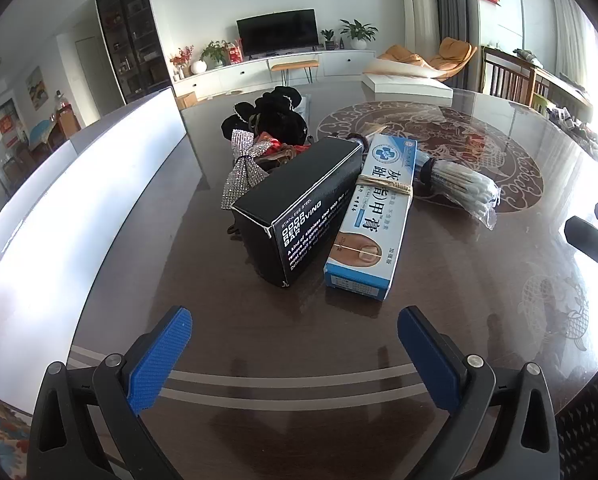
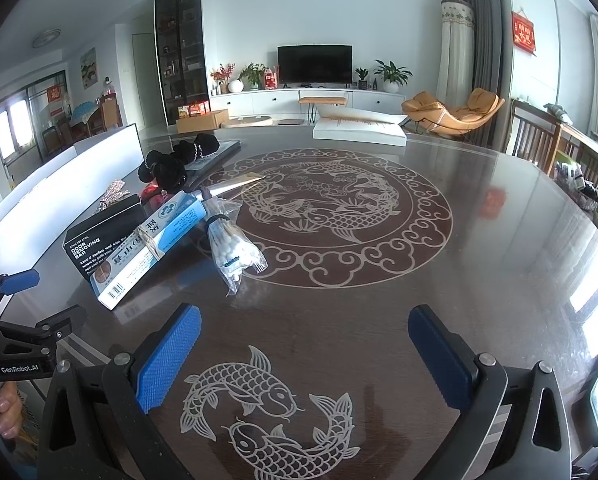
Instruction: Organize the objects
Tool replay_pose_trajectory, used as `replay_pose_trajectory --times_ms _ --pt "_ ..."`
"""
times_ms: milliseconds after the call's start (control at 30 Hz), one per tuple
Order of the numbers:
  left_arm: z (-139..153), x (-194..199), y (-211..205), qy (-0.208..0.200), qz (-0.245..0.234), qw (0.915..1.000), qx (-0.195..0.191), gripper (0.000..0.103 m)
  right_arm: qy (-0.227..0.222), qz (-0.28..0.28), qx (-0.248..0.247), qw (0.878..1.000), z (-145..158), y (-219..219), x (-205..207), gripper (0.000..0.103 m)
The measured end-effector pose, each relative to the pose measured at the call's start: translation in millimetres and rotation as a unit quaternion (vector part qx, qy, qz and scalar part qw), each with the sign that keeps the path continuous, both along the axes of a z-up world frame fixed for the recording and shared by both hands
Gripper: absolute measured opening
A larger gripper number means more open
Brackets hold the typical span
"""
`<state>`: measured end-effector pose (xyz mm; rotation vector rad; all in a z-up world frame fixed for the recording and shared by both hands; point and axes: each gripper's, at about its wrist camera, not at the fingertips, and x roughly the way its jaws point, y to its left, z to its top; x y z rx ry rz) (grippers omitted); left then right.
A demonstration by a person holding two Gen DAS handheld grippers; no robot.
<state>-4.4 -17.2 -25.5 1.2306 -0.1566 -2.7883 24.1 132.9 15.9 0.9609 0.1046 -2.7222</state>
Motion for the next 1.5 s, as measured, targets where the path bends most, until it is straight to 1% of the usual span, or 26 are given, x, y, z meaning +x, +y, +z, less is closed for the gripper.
replay_pose_trajectory --times_ms 233,267,1500 --pt "1.3 -1.7 -2.1 0.000 0.003 1.0000 0.004 0.103 0.000 0.000 0.000 1.000 -0.1 0.0 -0.1 0.103" --pt "1.4 -1.9 -2.4 0.000 0.022 0.9997 0.004 0.103 0.000 0.000 0.000 1.000 -0.2 -0.1 -0.1 0.103" --pt "0.1 -1.3 -3.5 -0.002 0.039 0.9992 0.008 0.103 -0.001 0.001 0.001 1.000 -0.2 -0.2 -1.4 0.103"
